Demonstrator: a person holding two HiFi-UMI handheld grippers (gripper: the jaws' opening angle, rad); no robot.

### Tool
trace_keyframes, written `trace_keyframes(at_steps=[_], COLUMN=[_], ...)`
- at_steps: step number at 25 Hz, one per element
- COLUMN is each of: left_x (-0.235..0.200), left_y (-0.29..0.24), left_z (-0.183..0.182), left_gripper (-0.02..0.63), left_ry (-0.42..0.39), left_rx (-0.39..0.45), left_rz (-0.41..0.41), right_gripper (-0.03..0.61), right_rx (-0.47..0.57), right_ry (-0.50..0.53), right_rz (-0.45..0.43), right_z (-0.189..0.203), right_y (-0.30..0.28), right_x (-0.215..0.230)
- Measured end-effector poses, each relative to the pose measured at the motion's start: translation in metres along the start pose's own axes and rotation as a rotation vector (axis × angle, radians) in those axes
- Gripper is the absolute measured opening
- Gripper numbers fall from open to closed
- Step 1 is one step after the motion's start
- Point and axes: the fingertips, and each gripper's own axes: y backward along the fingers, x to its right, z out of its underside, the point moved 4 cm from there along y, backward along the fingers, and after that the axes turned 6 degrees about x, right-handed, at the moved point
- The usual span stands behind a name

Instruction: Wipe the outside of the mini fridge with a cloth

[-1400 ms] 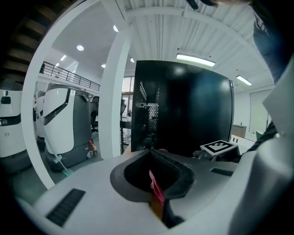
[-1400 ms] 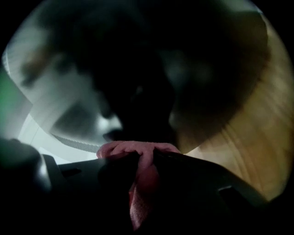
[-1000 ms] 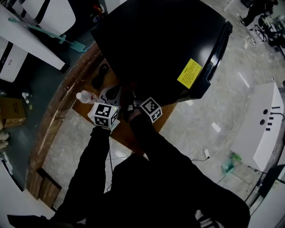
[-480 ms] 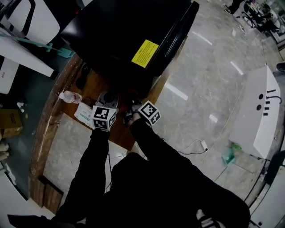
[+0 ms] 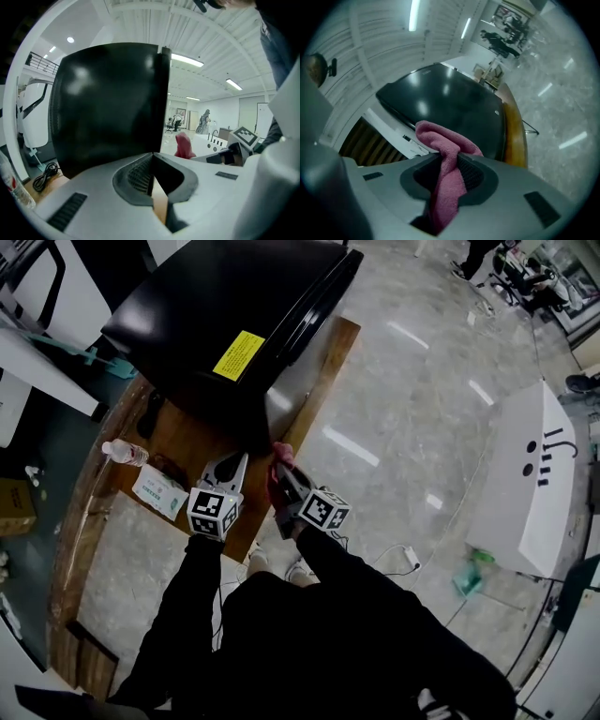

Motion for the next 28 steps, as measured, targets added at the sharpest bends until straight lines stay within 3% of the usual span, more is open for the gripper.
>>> trace_keyframes(at_steps=[3, 6, 9, 12, 15, 20, 28], left_x=[0.048, 0.095, 0.146, 0.199, 0.244, 0.292, 0.312], left_y=[0.011, 0.025, 0.035, 0.037, 0.033, 0.022, -0.043], left_z=[-0.014, -0.030, -0.054, -0.080, -0.100, -0.119, -0.157], left_gripper=[0.005, 0.005, 0.005, 0.005, 0.005, 0.005, 0.005], left_ry=[0.063, 0.098, 0.094, 0.035, -0.044, -0.067, -0.088], left_rx=[0.037, 0.065, 0.102, 0.135, 0.140, 0.116, 0.185], left_rz=[0.059, 0.111, 0.163, 0.218, 0.293, 0.382, 0.427], right_gripper=[0.094, 0.094, 0.094, 0.095, 0.097, 0.095, 0.098], right_rx=[-0.015, -0.043, -0.046, -0.045, -0.024, 0.030, 0.078], right_ry=[0.145, 0.352, 0.572, 0.702, 0.734, 0.768, 0.816], right_rz=[-0.075, -0.172, -0.247, -0.261, -0.239, -0.253, -0.257], right_z=[-0.041, -0.078, -0.111, -0.146, -0.176, -0.207, -0.266], right_y=[0.056, 0.107, 0.154, 0.197, 0.233, 0.276, 0.269], right_x=[-0.009, -0.034, -0.063, -0.075, -0.078, -0.086, -0.081])
